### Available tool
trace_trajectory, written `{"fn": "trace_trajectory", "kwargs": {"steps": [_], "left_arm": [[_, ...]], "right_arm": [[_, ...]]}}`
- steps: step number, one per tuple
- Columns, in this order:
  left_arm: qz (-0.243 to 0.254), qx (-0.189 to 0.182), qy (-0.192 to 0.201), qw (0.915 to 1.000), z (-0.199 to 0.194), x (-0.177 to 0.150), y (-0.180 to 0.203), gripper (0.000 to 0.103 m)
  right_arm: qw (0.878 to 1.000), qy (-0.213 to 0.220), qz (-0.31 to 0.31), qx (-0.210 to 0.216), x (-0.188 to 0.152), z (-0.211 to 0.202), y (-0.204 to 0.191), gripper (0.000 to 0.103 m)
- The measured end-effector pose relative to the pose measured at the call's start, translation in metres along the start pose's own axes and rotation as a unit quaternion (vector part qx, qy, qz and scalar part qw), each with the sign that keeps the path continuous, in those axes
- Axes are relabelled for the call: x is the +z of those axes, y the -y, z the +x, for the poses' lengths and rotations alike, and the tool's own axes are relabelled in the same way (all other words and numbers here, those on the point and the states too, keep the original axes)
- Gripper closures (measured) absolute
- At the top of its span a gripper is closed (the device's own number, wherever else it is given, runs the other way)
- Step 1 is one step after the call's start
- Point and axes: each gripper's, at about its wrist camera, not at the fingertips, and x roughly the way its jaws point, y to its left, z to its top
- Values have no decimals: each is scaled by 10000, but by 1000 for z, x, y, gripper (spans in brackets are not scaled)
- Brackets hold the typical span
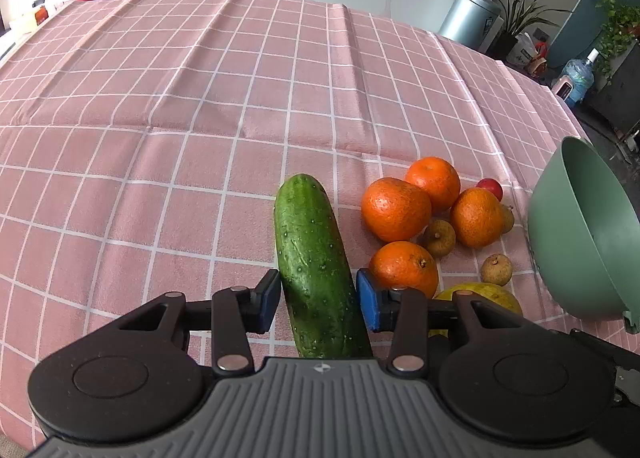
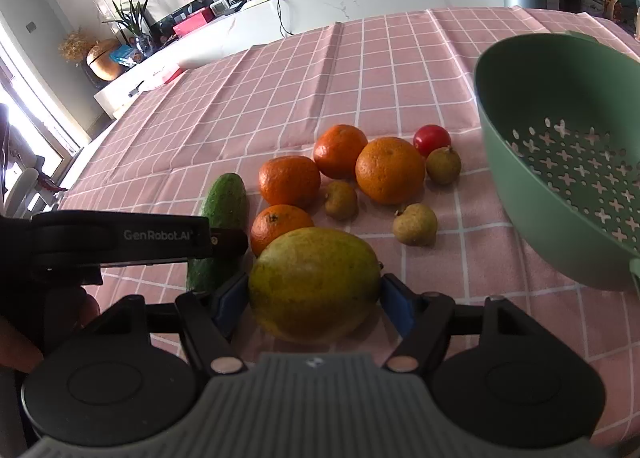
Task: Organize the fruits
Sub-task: 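Grasp the cucumber with the left gripper while the right gripper grasps the large yellow fruit, then carry the cucumber and yellow fruit into the green colander and open both grippers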
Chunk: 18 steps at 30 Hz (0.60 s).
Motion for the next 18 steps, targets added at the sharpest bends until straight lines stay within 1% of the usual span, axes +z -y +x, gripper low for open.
{"fn": "trace_trajectory", "kwargs": {"steps": [3, 6, 12, 15, 18], "left_arm": [[-83, -22, 4, 10000, -1, 0, -2, 58], [18, 116, 60, 9999, -6, -3, 1, 59], [169, 78, 353, 9992, -27, -7, 11, 60], [248, 123, 521, 9983, -40, -9, 17, 60], [298, 82, 676, 9972, -55, -10, 23, 61]], "right_arm": [[10000, 3, -4, 12, -1, -1, 3, 35], [10000, 28, -30, -37, -3, -7, 5, 35], [9998, 173, -49, -33, -3, -22, 10, 35], [9996, 257, -69, -19, -3, -34, 12, 35], [9993, 369, -101, -21, -2, -48, 12, 35]]}}
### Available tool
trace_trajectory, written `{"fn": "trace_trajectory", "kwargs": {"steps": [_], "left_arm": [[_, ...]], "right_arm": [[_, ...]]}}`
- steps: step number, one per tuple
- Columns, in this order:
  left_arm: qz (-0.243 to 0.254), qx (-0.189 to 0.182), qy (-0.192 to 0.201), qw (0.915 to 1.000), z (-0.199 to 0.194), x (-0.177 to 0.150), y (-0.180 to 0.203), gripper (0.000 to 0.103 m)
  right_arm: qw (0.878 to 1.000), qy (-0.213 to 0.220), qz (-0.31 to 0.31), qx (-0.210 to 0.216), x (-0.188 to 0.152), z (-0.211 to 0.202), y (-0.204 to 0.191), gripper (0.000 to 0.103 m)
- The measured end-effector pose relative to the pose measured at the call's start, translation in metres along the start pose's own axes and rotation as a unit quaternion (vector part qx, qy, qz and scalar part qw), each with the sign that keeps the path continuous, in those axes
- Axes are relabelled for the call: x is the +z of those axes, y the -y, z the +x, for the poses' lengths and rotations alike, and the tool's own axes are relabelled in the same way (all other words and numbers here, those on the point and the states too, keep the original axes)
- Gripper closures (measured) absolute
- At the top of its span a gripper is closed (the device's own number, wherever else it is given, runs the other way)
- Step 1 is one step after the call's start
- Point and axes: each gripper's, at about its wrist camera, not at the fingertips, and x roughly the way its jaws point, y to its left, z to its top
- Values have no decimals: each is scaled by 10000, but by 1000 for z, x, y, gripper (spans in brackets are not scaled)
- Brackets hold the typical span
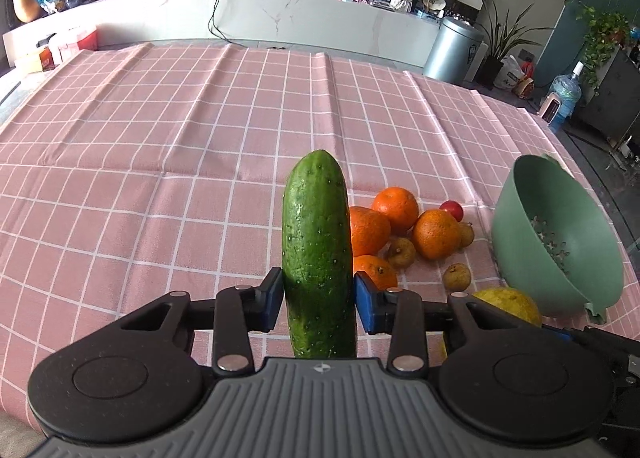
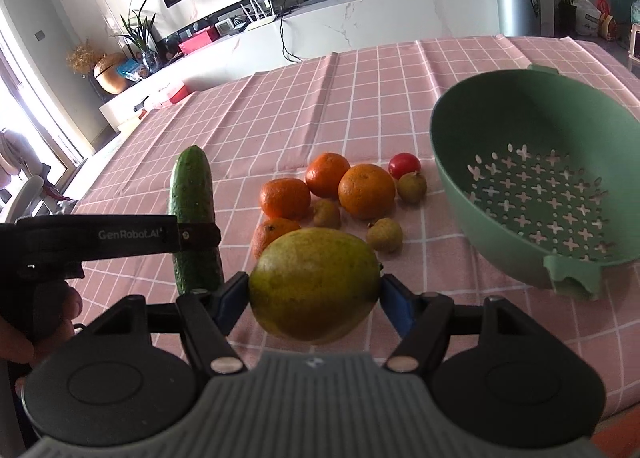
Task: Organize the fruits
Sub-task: 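Carry the cucumber and yellow fruit into the green colander and open both grippers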
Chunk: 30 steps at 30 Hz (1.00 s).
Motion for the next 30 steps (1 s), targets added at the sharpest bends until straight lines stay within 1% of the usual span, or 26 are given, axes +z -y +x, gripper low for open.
{"fn": "trace_trajectory", "kwargs": {"steps": [4, 8, 11, 15, 19, 23, 26, 30], "left_arm": [[128, -67, 280, 9995, -23, 5, 13, 61], [309, -237, 560, 9977, -43, 15, 34, 61], [438, -455, 748, 9952, -54, 25, 55, 61], [694, -815, 853, 9906, -55, 41, 85, 61], [918, -924, 767, 9885, -41, 55, 117, 61], [1083, -1100, 626, 9860, -23, 62, 143, 61], [1247, -1065, 537, 9850, -7, 64, 157, 61], [1303, -1032, 334, 9855, 13, 64, 169, 61]], "right_arm": [[9998, 218, -24, -15, 3, -22, 3, 35], [9987, 481, -116, -81, 10, -46, 11, 35], [9973, 658, -277, -197, 19, -61, 18, 35], [9950, 754, -478, -443, 36, -77, 35, 35], [9926, 718, -706, -676, 52, -84, 54, 35], [9896, 575, -975, -889, 65, -81, 74, 35], [9894, 464, -981, -968, 73, -74, 90, 35], [9886, 279, -1086, -1000, 79, -60, 103, 35]]}}
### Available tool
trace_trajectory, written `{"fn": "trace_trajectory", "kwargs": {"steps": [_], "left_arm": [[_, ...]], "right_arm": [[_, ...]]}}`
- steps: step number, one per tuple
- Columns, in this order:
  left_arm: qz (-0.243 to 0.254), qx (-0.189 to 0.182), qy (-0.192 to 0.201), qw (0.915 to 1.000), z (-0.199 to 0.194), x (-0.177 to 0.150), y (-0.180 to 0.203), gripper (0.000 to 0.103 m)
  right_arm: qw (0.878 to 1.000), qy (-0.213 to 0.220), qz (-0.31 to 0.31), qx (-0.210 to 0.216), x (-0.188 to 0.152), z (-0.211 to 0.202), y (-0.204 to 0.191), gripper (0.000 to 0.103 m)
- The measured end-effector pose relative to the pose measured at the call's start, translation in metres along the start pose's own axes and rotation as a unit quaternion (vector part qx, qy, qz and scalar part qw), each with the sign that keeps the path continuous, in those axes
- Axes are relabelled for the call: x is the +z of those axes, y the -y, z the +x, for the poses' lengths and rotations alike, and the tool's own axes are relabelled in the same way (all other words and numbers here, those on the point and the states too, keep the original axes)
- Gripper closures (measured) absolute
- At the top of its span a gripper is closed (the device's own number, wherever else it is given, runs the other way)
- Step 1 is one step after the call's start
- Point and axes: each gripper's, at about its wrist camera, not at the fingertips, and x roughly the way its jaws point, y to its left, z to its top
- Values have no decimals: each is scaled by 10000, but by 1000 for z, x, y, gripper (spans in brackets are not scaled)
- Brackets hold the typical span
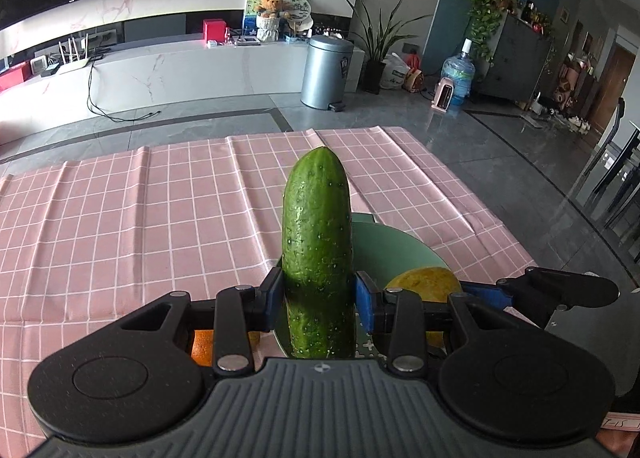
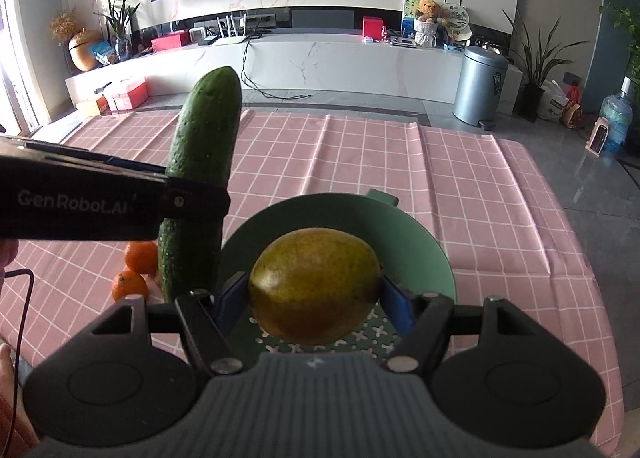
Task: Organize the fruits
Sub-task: 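Carry the cucumber and yellow fruit into the green colander and open both grippers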
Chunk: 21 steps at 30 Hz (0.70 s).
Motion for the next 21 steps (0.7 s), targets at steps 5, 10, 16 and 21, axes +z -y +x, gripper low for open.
{"fn": "trace_trajectory", "kwargs": {"steps": [5, 10, 16, 21], "left_arm": [[13, 53, -205, 9998, 19, -2, 0, 61], [-10, -32, -434, 9991, 37, 3, -2, 61], [-59, -67, -729, 9973, 63, 1, -3, 61], [-108, -83, -930, 9956, 80, -2, -5, 62]], "right_arm": [[9993, -306, -236, 20, -2, 26, 1, 35], [9979, -550, -322, 125, -4, 46, 4, 35], [9956, -838, -342, 229, -4, 68, 4, 35], [9933, -1020, -459, 298, -5, 82, 3, 35]]}}
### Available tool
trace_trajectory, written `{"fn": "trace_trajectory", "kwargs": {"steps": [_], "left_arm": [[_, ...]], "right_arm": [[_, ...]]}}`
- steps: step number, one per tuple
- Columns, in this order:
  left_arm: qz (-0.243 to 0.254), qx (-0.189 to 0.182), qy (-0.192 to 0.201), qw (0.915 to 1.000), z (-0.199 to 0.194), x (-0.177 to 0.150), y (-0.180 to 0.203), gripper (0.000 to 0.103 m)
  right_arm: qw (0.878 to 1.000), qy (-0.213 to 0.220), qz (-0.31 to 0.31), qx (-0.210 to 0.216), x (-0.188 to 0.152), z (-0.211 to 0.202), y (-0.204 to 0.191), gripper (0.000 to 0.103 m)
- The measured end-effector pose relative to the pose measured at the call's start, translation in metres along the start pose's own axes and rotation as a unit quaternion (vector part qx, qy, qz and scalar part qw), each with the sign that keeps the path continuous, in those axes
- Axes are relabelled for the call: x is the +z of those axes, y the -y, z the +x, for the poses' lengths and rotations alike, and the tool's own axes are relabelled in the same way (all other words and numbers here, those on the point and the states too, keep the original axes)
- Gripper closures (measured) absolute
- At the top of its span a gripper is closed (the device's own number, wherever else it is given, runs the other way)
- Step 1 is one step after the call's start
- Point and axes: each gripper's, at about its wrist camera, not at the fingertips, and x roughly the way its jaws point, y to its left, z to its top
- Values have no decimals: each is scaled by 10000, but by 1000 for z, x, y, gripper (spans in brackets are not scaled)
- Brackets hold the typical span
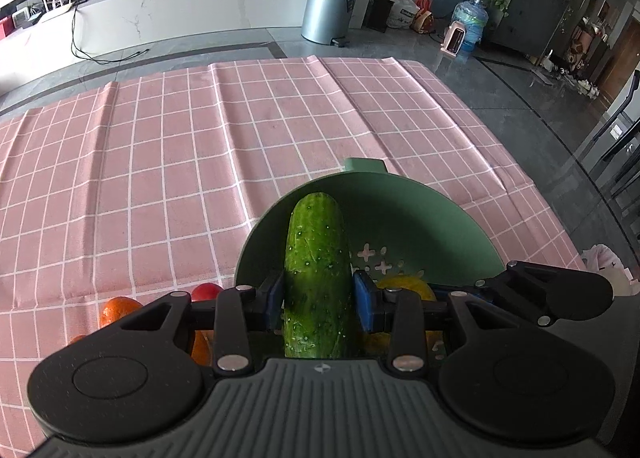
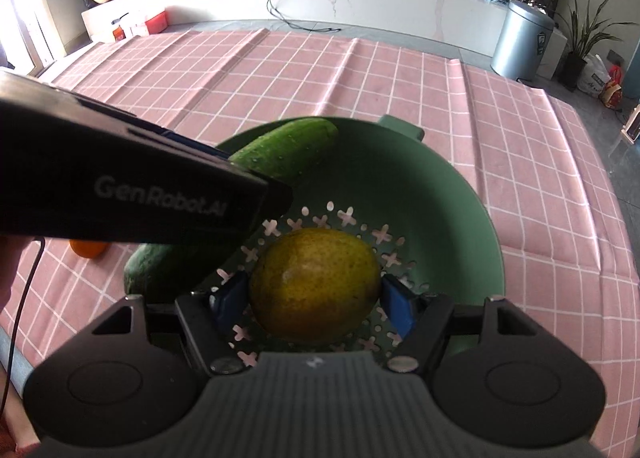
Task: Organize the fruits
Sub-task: 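Carry the cucumber and yellow fruit into the green colander and open both grippers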
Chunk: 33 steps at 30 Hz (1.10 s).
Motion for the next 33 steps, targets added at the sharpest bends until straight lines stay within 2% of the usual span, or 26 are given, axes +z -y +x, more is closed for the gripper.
{"fn": "trace_trajectory", "kwargs": {"steps": [11, 24, 26, 31, 33], "left_arm": [[43, -76, -174, 9998, 16, 2, -2, 62], [-24, -182, -305, 9994, 15, 2, -5, 60], [-17, -156, -265, 9995, 11, 2, -5, 55], [-123, -198, -127, 9996, -3, 2, -6, 53], [-96, -162, -29, 9998, -12, 1, -5, 52]], "right_arm": [[9993, -342, -150, -33, 8, 21, -5, 35], [9982, -600, 13, -69, 26, 24, -4, 35], [9987, -481, -60, -172, 31, 18, -6, 33], [9980, -434, -236, -388, 40, 9, -11, 32], [9979, -372, -221, -477, 42, 4, -13, 27]]}}
